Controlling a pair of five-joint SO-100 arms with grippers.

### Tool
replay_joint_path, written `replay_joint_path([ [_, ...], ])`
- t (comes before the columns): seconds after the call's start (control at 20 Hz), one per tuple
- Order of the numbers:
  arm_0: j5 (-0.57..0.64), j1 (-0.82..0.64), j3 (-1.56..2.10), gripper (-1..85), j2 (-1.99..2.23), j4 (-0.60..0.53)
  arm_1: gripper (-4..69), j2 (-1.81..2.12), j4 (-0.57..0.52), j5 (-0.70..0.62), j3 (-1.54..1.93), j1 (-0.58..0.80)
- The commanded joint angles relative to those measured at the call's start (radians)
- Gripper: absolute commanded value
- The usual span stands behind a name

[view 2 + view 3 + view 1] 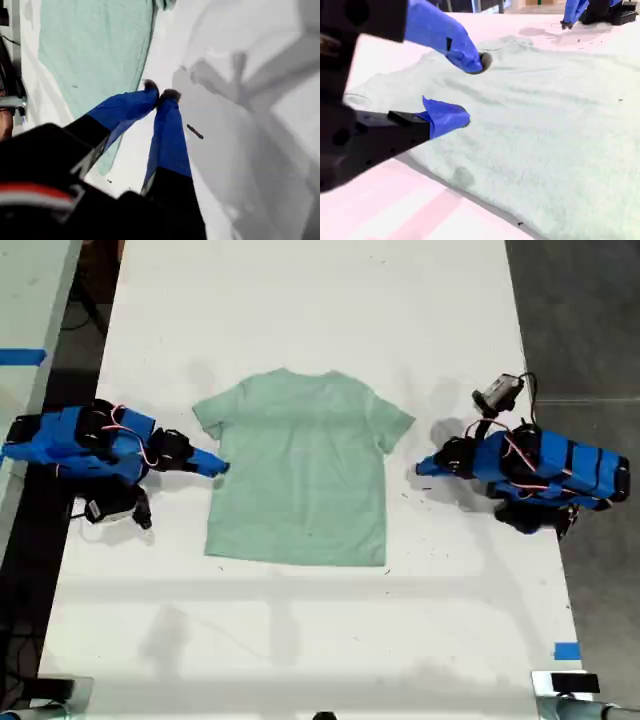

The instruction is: Fold t shirt

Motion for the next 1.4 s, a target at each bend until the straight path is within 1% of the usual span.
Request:
replay_joint_path([
  [0.0, 0.003, -0.011, -0.003, 13.7, 0.005, 0.002, 2.4, 0.006, 0.002, 0.018, 0.055, -0.003],
  [0.15, 0.003, -0.011, -0.003, 13.7, 0.005, 0.002, 2.1, 0.006, 0.012, 0.071, 0.055, -0.012],
  [0.2, 0.003, -0.011, -0.003, 13.7, 0.005, 0.002, 2.1, 0.006, -0.017, 0.058, 0.055, -0.014],
  [0.3, 0.003, -0.011, -0.003, 13.7, 0.005, 0.002, 2.1, 0.006, -0.067, 0.012, 0.026, -0.014],
  [0.4, 0.003, -0.011, -0.003, 13.7, 0.005, 0.002, 2.5, 0.003, -0.081, -0.067, -0.044, 0.034],
  [0.5, 0.003, -0.011, -0.003, 13.7, 0.005, 0.002, 9.3, -0.089, -0.054, -0.178, -0.181, 0.135],
  [0.55, 0.003, -0.011, -0.003, 13.7, 0.005, 0.002, 14.0, -0.212, -0.046, -0.235, -0.273, 0.202],
  [0.6, 0.003, -0.011, -0.003, 13.7, 0.005, 0.002, 17.1, -0.377, -0.057, -0.298, -0.374, 0.264],
  [0.7, 0.003, -0.011, -0.003, 13.7, 0.005, 0.002, 20.7, -0.741, -0.107, -0.41, -0.58, 0.368],
  [0.8, 0.003, -0.011, -0.003, 13.7, 0.005, 0.002, 22.5, -1.014, -0.183, -0.491, -0.726, 0.459],
  [0.9, 0.003, -0.011, -0.003, 13.7, 0.005, 0.002, 22.5, -1.212, -0.255, -0.532, -0.807, 0.534],
  [1.0, 0.003, -0.011, -0.003, 13.7, 0.005, 0.002, 22.9, -1.425, -0.324, -0.549, -0.887, 0.561],
  [1.05, 0.003, -0.011, -0.003, 13.7, 0.005, 0.002, 23.1, -1.549, -0.339, -0.546, -0.934, 0.565],
  [1.1, 0.003, -0.011, -0.003, 13.7, 0.005, 0.002, 22.7, -1.655, -0.341, -0.525, -0.971, 0.565],
  [1.2, 0.003, -0.011, -0.003, 13.7, 0.005, 0.002, 16.6, -1.724, -0.328, -0.52, -1.012, 0.561],
  [1.25, 0.003, -0.011, -0.003, 13.7, 0.005, 0.002, 16.8, -1.724, -0.336, -0.532, -1.003, 0.568],
  [1.3, 0.003, -0.011, -0.003, 13.7, 0.005, 0.002, 12.0, -1.72, -0.344, -0.543, -0.985, 0.581],
  [1.35, 0.003, -0.011, -0.003, 13.7, 0.005, 0.002, 2.1, -1.715, -0.339, -0.538, -0.971, 0.595],
])
